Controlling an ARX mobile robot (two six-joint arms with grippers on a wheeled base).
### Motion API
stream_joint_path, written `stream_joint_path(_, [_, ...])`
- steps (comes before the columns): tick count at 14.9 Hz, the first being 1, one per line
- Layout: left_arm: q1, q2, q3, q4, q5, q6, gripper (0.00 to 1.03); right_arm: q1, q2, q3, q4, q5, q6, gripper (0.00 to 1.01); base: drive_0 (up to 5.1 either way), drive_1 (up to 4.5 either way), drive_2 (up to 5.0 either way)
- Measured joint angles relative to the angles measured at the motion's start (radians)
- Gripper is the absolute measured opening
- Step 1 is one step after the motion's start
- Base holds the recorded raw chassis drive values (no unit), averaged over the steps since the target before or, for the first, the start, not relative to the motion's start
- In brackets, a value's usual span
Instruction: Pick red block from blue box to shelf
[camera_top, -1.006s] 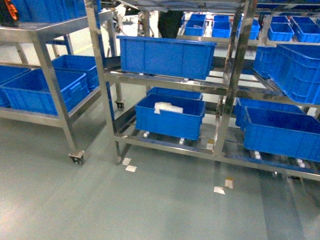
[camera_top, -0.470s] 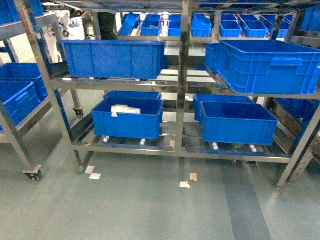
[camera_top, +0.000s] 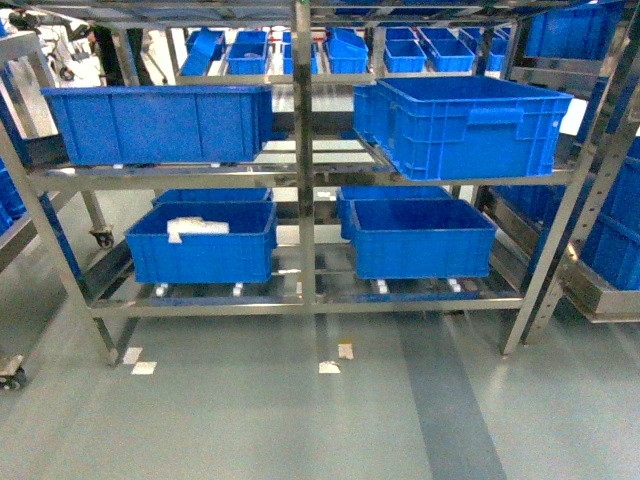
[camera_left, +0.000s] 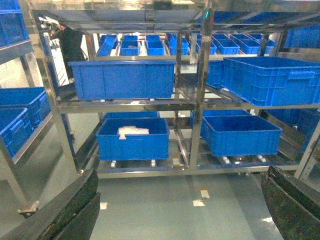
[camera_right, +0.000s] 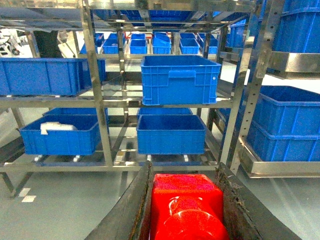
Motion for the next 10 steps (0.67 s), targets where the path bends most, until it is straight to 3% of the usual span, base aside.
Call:
stream_joint_path(2, [0.000,0.000,0.000,-0.001,0.000,0.000,0.98,0.000,0.000,0.000,-0.001,-0.001,0.000,0.29,2.5,2.18,-5.0])
stream_joint_path(8, [0.000,0.000,0.000,0.000,0.000,0.000,0.98,0.000,0.000,0.000,-0.001,0.000,0.000,0.29,0.0,3.81,-3.8])
stream_joint_path(10, [0.000,0.000,0.000,0.000,-0.003,0.000,0.98,0.000,0.000,0.000,0.000,0.000,0.000,0.29,2.8,2.32,-4.9])
